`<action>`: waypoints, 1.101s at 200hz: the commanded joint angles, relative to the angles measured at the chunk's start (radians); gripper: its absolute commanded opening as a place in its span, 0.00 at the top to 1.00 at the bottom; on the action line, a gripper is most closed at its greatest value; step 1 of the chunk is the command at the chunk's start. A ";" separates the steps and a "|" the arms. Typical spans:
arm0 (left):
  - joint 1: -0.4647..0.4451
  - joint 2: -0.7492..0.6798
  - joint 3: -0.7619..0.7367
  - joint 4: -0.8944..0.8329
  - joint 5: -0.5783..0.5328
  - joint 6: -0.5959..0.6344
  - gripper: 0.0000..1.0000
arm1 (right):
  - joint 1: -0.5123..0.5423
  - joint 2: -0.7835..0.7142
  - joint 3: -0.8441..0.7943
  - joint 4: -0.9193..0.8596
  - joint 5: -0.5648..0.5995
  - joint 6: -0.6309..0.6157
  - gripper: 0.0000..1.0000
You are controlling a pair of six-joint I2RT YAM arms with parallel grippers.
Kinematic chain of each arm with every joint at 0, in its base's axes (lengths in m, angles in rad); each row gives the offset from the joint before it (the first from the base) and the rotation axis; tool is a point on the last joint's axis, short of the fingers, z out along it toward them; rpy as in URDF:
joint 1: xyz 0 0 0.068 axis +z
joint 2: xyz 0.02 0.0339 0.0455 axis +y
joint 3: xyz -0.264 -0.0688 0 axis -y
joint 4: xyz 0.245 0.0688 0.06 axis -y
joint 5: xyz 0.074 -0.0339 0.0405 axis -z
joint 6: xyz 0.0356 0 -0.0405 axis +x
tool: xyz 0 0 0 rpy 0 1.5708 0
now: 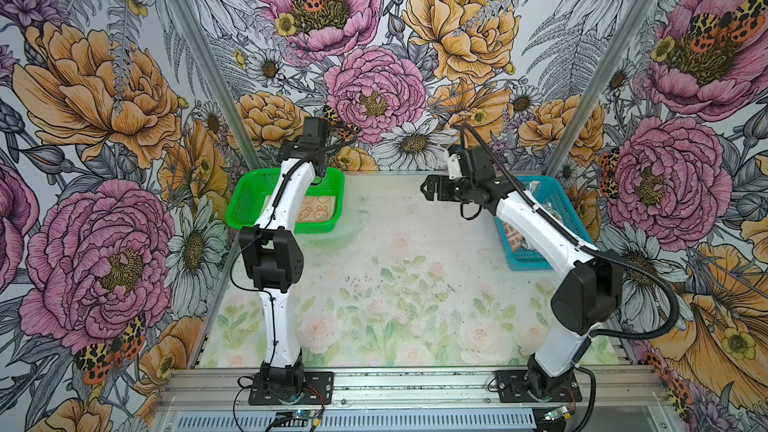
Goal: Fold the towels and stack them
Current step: 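Grasp a blue towel in the teal basket with right gripper while left arm withdraws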
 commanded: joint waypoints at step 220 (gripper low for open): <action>-0.688 0.263 0.258 0.107 0.144 -0.051 0.01 | -0.613 0.187 -0.265 0.004 0.155 0.095 0.39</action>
